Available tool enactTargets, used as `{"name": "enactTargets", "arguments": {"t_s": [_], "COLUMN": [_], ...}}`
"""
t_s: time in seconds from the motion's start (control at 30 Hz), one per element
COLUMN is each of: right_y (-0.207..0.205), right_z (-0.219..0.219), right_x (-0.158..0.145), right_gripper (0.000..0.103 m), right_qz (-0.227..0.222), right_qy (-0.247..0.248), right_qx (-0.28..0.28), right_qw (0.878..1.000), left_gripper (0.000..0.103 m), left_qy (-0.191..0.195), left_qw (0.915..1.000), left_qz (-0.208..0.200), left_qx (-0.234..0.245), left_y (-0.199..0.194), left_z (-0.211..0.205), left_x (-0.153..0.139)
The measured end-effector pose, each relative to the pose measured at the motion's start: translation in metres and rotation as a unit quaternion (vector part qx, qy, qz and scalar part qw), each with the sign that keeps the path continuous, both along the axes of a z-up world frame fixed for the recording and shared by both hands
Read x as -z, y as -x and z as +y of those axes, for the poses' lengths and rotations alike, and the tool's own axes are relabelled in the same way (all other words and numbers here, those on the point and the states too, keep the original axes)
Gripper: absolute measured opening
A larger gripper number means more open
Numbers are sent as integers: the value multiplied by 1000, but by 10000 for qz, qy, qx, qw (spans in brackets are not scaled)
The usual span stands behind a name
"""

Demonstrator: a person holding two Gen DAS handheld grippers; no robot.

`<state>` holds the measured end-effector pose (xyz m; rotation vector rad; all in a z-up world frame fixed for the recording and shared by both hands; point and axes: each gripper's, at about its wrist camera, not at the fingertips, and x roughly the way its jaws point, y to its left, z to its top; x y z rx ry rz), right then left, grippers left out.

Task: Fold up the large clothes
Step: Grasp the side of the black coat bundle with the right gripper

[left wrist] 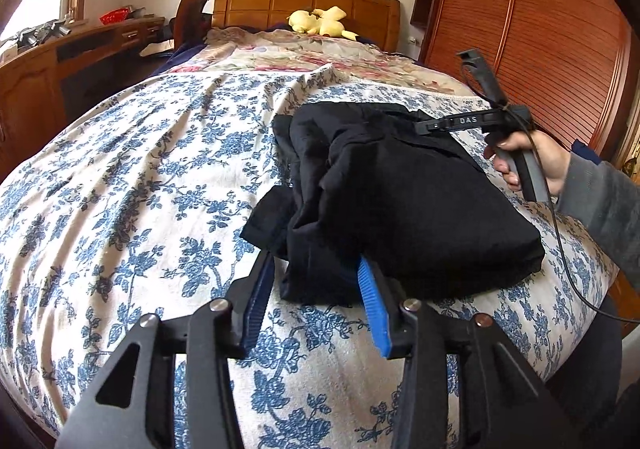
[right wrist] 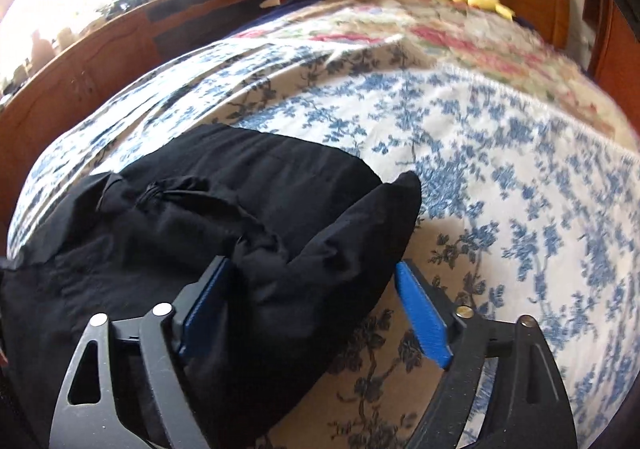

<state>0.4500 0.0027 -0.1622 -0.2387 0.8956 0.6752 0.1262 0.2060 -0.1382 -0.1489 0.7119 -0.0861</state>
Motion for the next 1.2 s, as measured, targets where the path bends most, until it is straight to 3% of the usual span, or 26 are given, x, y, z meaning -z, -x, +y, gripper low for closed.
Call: {"name": "enactTargets", "arguments": {"t_s": [0.2, 0.37, 0.47, 0.53, 0.63, 0.73, 1.0, 1.17, 1.2], "right_y": [-17, -31, -28, -22, -12, 0, 44, 42, 39], "right_z": [3, 1, 1, 3, 3, -9, -56, -71, -71], "right_x": [17, 32, 31, 25, 13, 3, -9, -1, 2], "right_gripper": [100, 100, 81, 56, 34, 26, 27, 47, 58], "right_qz": [397, 999, 1113, 1082, 888, 807, 657, 710, 683], "right_qy": [-116, -453, -641, -665, -527, -446, -125, -410, -412], "right_qx": [100, 193, 57, -103, -329, -457, -412, -3, 84], "right_qw": [9991, 9938, 9917, 9918, 9941, 9947, 9969, 9966, 9968], "left_gripper": [42, 42, 42, 42, 42, 42, 42, 42, 42], "left_qy": [-25, -18, 6, 2, 22, 29, 54, 177, 233], "left_qw": [10000, 10000, 9999, 9999, 9999, 10000, 9999, 9997, 9996], "left_qz": [46, 68, 87, 89, 85, 74, 152, 145, 141], "left_qx": [19, 18, 54, 63, 49, 15, 20, -50, -45], "left_y": [-2, -4, -5, -6, -7, -7, -9, -15, -16], "left_z": [-3, -3, -4, -5, -4, -2, 2, 6, 7], "left_x": [2, 3, 3, 3, 3, 2, 8, 9, 9]}}
